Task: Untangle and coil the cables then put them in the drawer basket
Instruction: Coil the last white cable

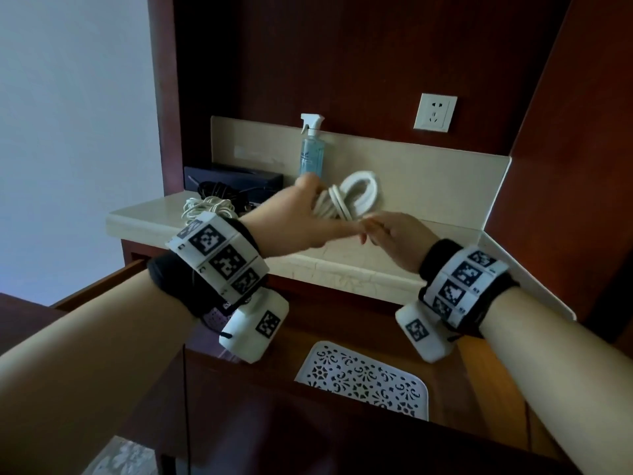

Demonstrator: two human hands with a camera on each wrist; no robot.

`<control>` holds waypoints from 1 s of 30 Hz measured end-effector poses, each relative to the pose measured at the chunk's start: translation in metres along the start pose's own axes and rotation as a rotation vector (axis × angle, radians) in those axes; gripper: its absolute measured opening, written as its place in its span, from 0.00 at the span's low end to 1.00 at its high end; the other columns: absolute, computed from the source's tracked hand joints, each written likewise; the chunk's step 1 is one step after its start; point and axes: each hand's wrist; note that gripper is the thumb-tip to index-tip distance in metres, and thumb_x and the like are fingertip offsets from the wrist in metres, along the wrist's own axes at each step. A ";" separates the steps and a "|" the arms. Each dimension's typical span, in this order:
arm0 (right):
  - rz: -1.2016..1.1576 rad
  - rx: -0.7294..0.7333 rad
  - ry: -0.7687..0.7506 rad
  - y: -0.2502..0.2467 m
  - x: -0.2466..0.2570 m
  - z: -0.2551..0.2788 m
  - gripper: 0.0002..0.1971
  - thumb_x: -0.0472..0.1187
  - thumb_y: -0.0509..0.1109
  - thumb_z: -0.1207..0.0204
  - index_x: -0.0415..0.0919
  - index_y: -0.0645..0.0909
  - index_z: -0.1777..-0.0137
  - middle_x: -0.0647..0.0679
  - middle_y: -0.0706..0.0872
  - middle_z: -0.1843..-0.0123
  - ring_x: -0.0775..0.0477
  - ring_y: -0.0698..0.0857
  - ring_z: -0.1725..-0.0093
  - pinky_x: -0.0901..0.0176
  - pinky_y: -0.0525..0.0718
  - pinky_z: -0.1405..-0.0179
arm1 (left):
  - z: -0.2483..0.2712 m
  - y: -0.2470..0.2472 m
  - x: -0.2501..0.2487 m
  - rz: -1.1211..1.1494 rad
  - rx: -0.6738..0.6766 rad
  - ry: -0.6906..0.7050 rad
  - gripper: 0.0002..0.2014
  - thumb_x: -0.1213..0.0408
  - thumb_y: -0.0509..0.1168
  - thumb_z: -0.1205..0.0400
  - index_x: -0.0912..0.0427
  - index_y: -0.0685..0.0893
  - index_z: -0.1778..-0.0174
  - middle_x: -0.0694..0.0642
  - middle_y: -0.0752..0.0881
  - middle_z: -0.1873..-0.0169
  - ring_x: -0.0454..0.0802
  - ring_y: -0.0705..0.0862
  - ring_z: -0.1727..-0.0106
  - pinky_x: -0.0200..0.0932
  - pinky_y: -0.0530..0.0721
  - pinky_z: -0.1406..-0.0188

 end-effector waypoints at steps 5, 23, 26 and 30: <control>0.349 0.115 -0.042 0.020 0.026 0.011 0.14 0.47 0.48 0.14 0.45 0.74 0.41 0.48 0.82 0.55 0.45 0.80 0.57 0.55 0.75 0.59 | -0.017 0.011 0.019 0.285 -0.139 -0.147 0.30 0.54 0.72 0.24 0.55 0.62 0.34 0.53 0.82 0.65 0.43 0.77 0.72 0.37 0.77 0.75; 0.347 -0.064 -0.362 -0.032 0.036 0.000 0.12 0.51 0.62 0.21 0.51 0.88 0.54 0.57 0.85 0.58 0.53 0.81 0.57 0.59 0.72 0.56 | -0.008 0.030 0.033 -0.325 0.271 0.031 0.37 0.51 0.74 0.27 0.48 0.60 0.27 0.47 0.80 0.47 0.46 0.80 0.48 0.39 0.77 0.49; -0.015 -0.045 -0.112 -0.033 0.023 0.002 0.06 0.47 0.71 0.25 0.49 0.88 0.56 0.60 0.84 0.63 0.57 0.82 0.59 0.61 0.79 0.55 | -0.003 0.027 0.029 -0.278 0.212 0.069 0.25 0.42 0.68 0.28 0.49 0.65 0.45 0.48 0.79 0.60 0.43 0.79 0.62 0.36 0.76 0.65; -0.335 -0.005 0.076 -0.023 0.011 0.003 0.04 0.46 0.74 0.29 0.48 0.85 0.62 0.53 0.84 0.72 0.62 0.79 0.74 0.70 0.79 0.68 | 0.003 0.028 0.030 -0.208 0.162 0.149 0.19 0.39 0.53 0.25 0.52 0.65 0.51 0.47 0.78 0.67 0.41 0.75 0.71 0.36 0.72 0.70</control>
Point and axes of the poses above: each hand's wrist, its own z-axis away from the middle knuckle, its own y-axis out of the palm, x = y × z
